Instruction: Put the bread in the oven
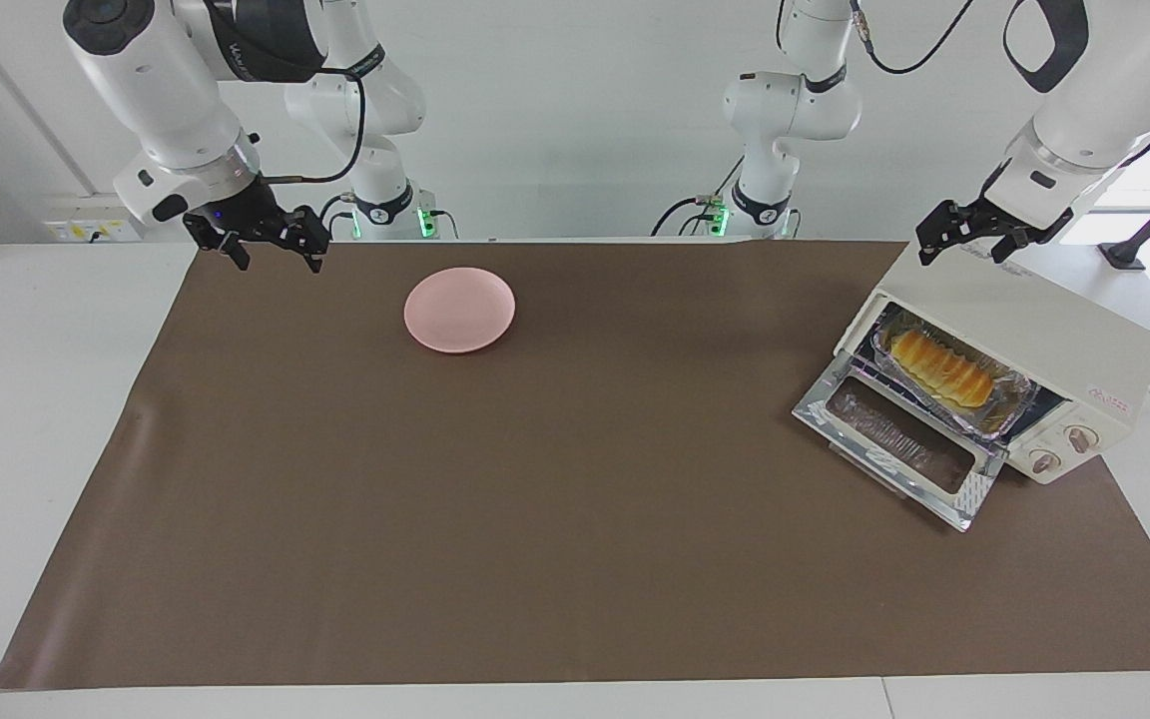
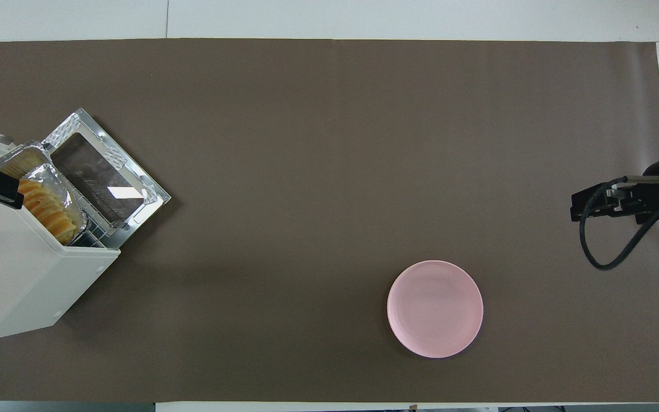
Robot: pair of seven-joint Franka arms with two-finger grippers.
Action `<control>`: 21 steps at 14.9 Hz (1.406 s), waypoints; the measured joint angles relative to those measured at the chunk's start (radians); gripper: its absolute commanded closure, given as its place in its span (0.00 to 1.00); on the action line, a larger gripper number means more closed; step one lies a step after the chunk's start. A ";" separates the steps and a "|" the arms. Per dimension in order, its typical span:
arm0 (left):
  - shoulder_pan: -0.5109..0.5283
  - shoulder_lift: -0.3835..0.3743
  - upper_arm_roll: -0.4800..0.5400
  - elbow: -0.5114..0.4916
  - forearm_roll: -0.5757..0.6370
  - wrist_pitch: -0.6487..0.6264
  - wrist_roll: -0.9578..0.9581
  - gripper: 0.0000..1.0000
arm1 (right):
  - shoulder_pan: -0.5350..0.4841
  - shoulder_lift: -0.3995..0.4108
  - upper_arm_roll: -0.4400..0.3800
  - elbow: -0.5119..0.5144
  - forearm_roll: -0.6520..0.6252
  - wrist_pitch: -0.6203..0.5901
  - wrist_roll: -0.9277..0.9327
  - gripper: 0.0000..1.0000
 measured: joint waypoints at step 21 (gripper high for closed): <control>0.158 -0.002 -0.221 -0.039 0.000 0.035 -0.078 0.00 | 0.000 0.000 0.000 0.000 0.000 0.000 0.000 0.00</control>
